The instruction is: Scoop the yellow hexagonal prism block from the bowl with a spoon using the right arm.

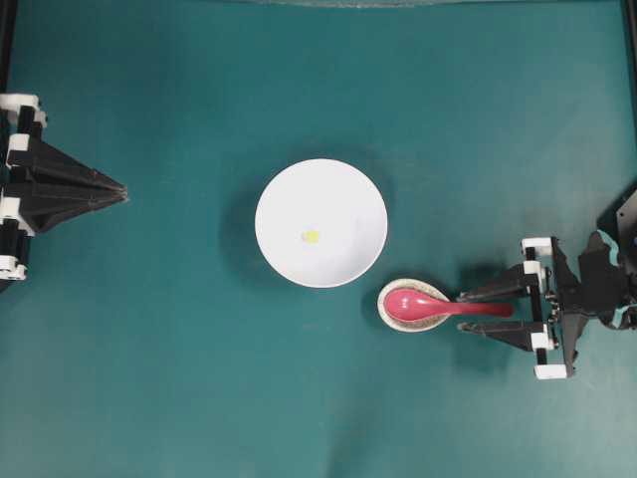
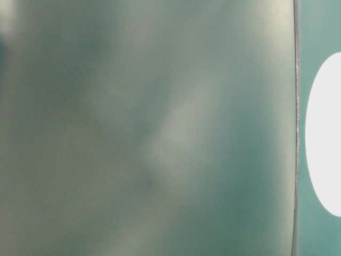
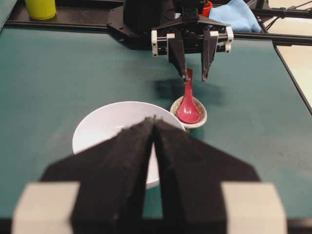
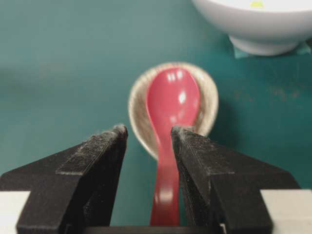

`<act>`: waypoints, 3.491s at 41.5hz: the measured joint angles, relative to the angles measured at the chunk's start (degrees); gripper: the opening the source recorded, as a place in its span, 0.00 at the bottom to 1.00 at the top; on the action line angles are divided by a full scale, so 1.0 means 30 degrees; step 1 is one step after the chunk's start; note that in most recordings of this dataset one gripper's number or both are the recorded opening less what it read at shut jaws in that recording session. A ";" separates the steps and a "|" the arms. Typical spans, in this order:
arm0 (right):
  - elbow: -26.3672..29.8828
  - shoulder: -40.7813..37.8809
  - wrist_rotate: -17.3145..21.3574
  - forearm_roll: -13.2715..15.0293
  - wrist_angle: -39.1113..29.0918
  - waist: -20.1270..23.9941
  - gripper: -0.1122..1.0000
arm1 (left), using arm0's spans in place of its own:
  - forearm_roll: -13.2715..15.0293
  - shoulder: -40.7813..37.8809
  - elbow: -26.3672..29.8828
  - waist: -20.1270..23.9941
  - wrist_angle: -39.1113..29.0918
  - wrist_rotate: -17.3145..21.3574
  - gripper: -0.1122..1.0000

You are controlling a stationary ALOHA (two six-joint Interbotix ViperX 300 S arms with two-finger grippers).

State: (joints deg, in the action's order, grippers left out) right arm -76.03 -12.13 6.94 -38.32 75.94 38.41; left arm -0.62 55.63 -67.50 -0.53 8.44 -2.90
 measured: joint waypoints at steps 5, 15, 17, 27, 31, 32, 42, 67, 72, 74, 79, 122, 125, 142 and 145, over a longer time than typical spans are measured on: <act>-0.0176 0.0000 -0.0557 -0.0234 -0.0293 0.0000 0.54 | 0.0000 0.0000 -0.0029 0.0000 0.0088 0.0000 0.17; -0.0205 -0.0117 -0.1025 -0.0293 -0.0322 0.0000 0.54 | 0.0000 0.0000 -0.0029 0.0000 0.0381 0.0000 0.17; -0.0176 -0.0205 -0.1025 -0.0264 -0.0381 0.0000 0.54 | 0.0000 0.0000 -0.0029 0.0000 0.0410 0.0000 0.17; 0.0205 -0.0850 -0.1025 -0.0322 -0.0791 0.0000 0.54 | 0.0000 0.0000 -0.0029 0.0000 0.0527 0.0000 0.17; 0.0205 -0.0850 -0.1025 -0.0439 -0.0820 0.0000 0.54 | 0.0000 0.0000 -0.0029 0.0000 0.0527 0.0000 0.17; 0.0205 -0.0879 -0.0996 -0.0469 -0.0850 0.0000 0.54 | 0.0000 0.0000 0.0000 0.0000 0.0498 0.0000 0.17; 0.0264 -0.0850 -0.1025 -0.0498 -0.0850 0.0000 0.53 | 0.0000 0.0000 0.0000 0.0000 0.0527 0.0000 0.17; 0.0352 -0.0850 -0.1025 -0.0557 -0.0820 -0.0322 0.32 | 0.0000 0.0000 0.0000 0.0000 0.0498 0.0000 0.17; 0.0293 -0.0176 -0.1201 -0.0557 -0.0850 -0.0791 0.32 | 0.0000 0.0000 -0.0029 0.0000 0.0527 0.0000 0.17; 0.0205 0.0234 -0.1377 -0.0557 -0.0850 -0.1025 0.32 | 0.0000 0.0000 -0.0029 0.0000 0.0498 0.0000 0.17; -0.0029 0.1670 -0.2373 -0.0557 -0.1201 -0.1318 0.32 | 0.0000 0.0000 -0.0029 0.0000 0.0527 0.0000 0.17; 0.8174 1.2861 -1.2012 0.0117 -2.9678 -1.5352 0.32 | 0.0000 0.0000 -0.0029 0.0000 0.0498 0.0000 0.17; 0.9346 1.2363 -1.1982 0.0410 -3.1611 -1.6113 0.32 | 0.0000 0.0000 0.0000 0.0000 0.0498 0.0000 0.17; 1.5205 0.7764 -1.0283 0.3457 -3.9580 -1.7402 0.32 | 0.0000 -0.0029 0.0000 0.0000 0.0527 0.0146 0.17; 1.5938 0.7061 -0.9492 0.4248 -4.0400 -1.7432 0.32 | 0.0000 0.0000 -0.0029 0.0000 0.0527 0.0146 0.17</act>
State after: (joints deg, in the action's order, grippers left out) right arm -28.21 9.05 -21.53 -25.58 -45.26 -13.89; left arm -0.62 55.63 -67.59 -0.53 10.02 -2.46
